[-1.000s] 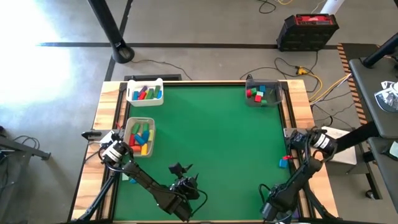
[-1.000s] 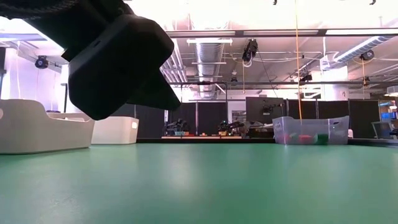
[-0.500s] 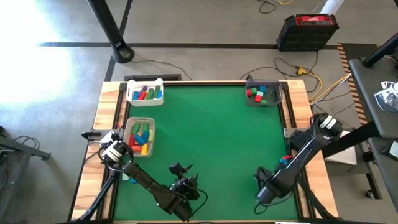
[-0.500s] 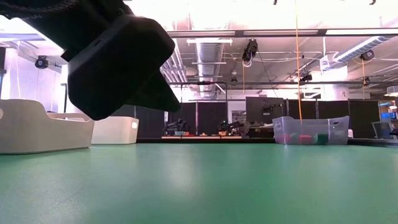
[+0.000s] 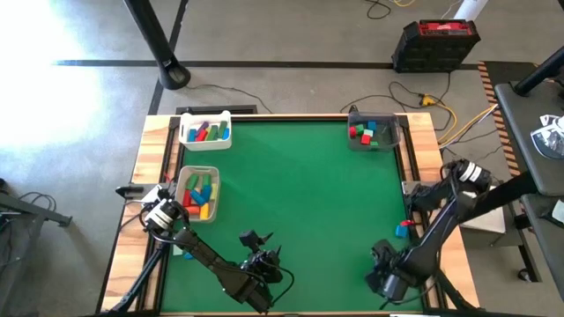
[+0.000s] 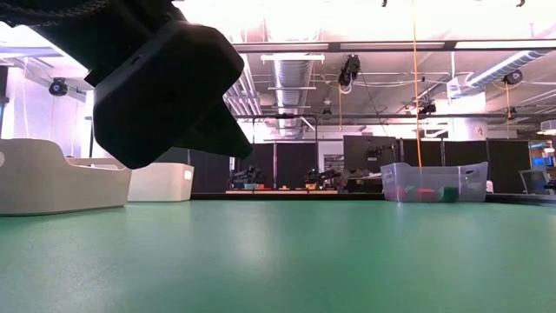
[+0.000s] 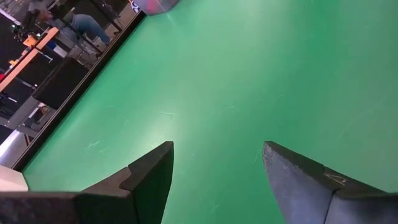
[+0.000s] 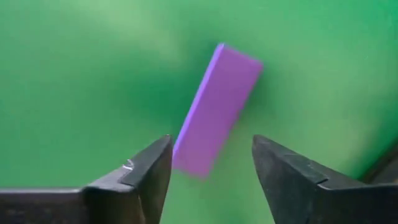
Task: Sort blocks by size
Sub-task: Put the violet rectangular block into the white bin
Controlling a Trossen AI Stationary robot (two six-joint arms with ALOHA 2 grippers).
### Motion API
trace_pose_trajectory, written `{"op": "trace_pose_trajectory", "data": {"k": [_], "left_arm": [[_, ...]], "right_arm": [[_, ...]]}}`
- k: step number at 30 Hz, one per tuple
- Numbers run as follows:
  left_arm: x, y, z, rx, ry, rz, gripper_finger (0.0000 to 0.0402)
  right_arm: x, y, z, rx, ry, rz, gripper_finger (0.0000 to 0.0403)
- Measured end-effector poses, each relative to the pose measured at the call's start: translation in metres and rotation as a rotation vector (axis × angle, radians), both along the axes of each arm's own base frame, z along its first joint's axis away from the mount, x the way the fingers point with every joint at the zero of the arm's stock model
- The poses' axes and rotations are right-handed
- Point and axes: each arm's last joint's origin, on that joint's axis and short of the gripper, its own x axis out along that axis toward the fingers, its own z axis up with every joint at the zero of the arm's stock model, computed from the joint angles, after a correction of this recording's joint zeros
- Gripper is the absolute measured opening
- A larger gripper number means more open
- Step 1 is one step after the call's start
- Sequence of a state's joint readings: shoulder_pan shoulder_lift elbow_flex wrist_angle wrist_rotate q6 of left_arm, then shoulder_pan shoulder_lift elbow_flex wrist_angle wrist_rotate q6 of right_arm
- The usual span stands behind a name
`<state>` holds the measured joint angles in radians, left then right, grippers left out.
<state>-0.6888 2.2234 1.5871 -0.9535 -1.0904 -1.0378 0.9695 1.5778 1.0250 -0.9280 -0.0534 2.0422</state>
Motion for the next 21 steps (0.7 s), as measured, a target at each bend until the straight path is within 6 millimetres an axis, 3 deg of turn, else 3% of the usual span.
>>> {"op": "trace_pose_trajectory", "data": {"k": [5, 10, 21], "left_arm": [[0.0, 0.0, 0.0, 0.0, 0.0, 0.0, 0.0231], [0.0, 0.0, 0.0, 0.009, 0.011, -0.004, 0.0231], [-0.001, 0.002, 0.0, 0.011, -0.002, 0.008, 0.0231]], "right_arm": [[0.003, -0.001, -0.023, -0.041, 0.023, -0.01, 0.0224], [0.009, -0.005, -0.03, -0.052, 0.038, 0.021, 0.0216], [0.022, -0.014, -0.03, -0.018, 0.026, 0.11, 0.0091]]}}
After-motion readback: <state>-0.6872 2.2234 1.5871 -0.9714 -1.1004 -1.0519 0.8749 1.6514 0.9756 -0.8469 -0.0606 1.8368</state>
